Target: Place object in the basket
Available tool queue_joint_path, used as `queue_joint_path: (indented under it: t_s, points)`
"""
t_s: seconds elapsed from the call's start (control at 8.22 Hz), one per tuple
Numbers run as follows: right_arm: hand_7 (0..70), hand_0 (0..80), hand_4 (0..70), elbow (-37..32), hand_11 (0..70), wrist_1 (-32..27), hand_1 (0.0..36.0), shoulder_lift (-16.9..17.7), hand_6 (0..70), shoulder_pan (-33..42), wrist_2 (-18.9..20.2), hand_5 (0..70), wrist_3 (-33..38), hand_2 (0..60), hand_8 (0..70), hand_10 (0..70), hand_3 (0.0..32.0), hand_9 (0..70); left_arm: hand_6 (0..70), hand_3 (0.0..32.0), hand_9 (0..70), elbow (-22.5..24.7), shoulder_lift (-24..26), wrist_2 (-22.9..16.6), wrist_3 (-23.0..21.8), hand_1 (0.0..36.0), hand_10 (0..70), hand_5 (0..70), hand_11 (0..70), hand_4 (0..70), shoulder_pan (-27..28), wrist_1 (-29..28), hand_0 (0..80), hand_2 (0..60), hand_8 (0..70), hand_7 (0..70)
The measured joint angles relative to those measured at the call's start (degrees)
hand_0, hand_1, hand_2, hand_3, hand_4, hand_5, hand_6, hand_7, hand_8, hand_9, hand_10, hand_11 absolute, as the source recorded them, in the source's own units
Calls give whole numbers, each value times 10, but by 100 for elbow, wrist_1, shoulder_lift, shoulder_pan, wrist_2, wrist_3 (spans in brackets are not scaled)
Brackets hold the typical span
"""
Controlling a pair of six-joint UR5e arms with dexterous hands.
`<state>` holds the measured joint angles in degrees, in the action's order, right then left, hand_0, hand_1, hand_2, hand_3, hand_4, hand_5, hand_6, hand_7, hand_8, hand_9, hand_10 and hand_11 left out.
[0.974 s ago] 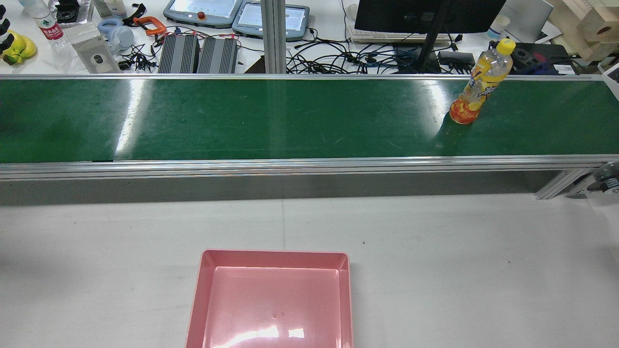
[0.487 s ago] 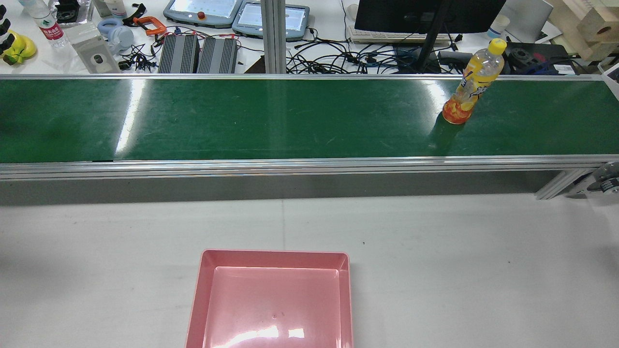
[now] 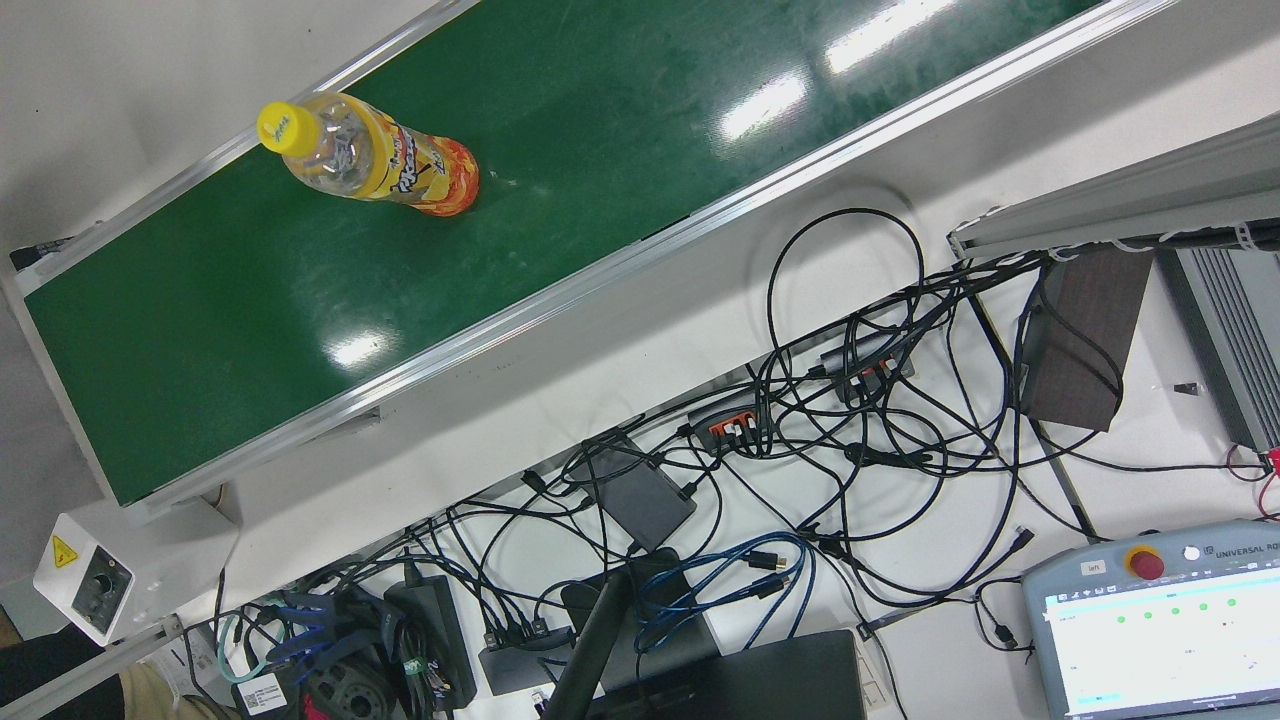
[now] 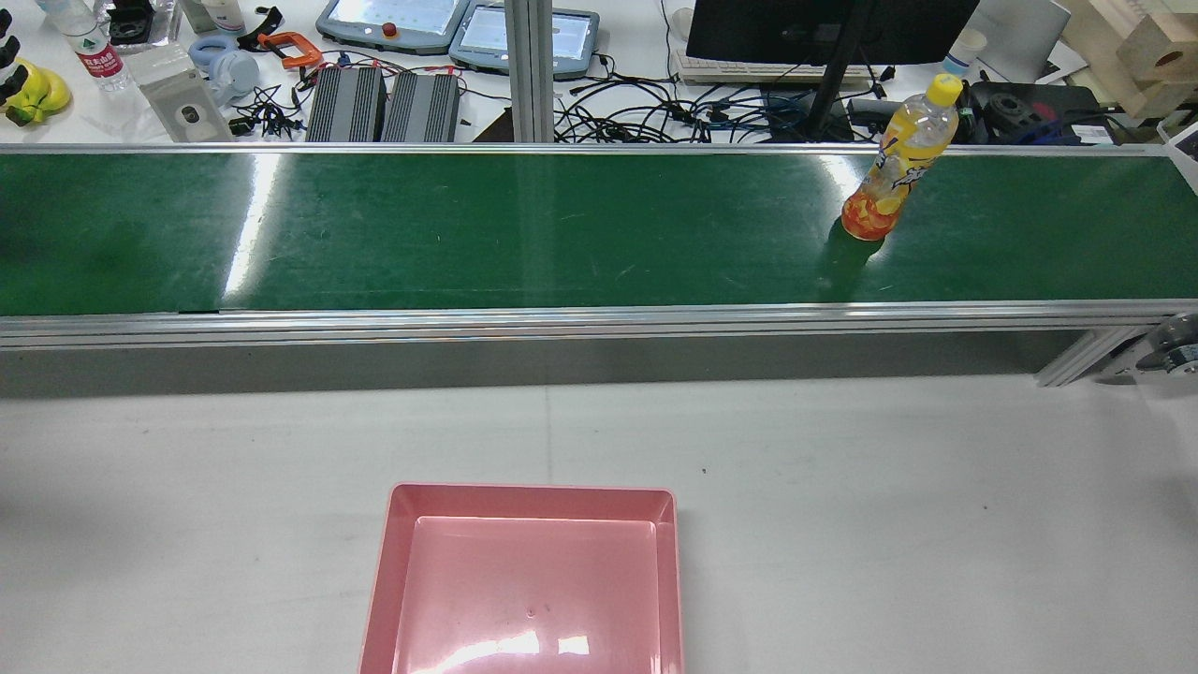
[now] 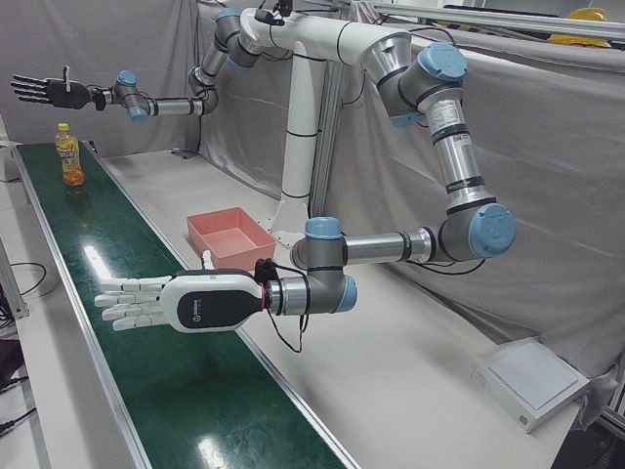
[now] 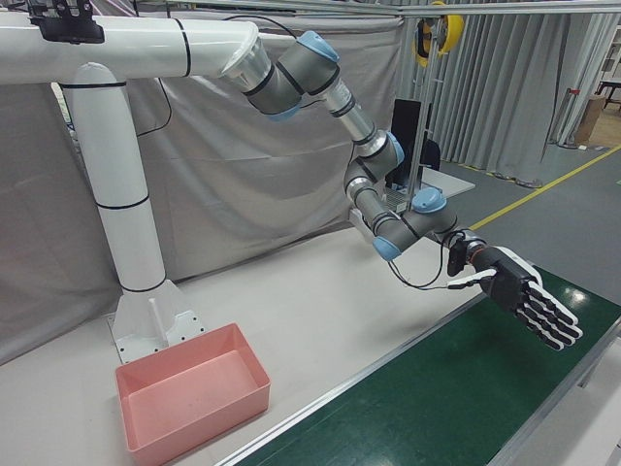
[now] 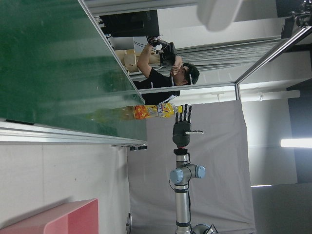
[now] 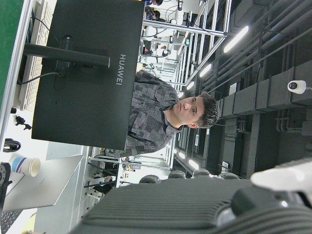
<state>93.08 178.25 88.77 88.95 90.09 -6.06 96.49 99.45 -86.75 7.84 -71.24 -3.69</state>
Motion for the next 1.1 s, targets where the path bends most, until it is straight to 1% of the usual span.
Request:
queue_joint_path:
  t_s: [1.1]
  points:
    - [0,0,0,15,0,8,0,0,0,0,3,0,0,0,0,0,0,0,0,0,0,28,-5,0,5,145,0,116,20,0,-59,12,795,0,0,0]
